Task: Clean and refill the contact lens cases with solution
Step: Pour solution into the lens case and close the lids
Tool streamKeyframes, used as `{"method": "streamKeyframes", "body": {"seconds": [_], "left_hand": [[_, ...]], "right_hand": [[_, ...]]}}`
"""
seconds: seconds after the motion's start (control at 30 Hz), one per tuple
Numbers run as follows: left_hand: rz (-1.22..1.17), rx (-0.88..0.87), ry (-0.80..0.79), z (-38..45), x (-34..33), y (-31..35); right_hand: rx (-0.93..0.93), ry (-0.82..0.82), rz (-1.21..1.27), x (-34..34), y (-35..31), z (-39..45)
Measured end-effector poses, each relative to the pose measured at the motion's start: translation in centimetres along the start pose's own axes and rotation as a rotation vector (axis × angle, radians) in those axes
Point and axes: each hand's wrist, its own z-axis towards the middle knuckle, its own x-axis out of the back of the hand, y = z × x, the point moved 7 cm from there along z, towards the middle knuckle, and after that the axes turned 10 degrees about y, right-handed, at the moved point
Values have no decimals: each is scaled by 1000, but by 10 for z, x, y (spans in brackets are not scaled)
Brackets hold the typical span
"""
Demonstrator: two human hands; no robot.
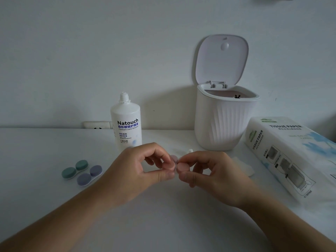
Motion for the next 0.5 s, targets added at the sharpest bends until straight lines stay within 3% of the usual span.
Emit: {"method": "streamKeyframes", "body": {"seconds": [0.5], "left_hand": [[-64,52,-38,2,1,-6]], "right_hand": [[-17,21,9,3,-3,0]]}}
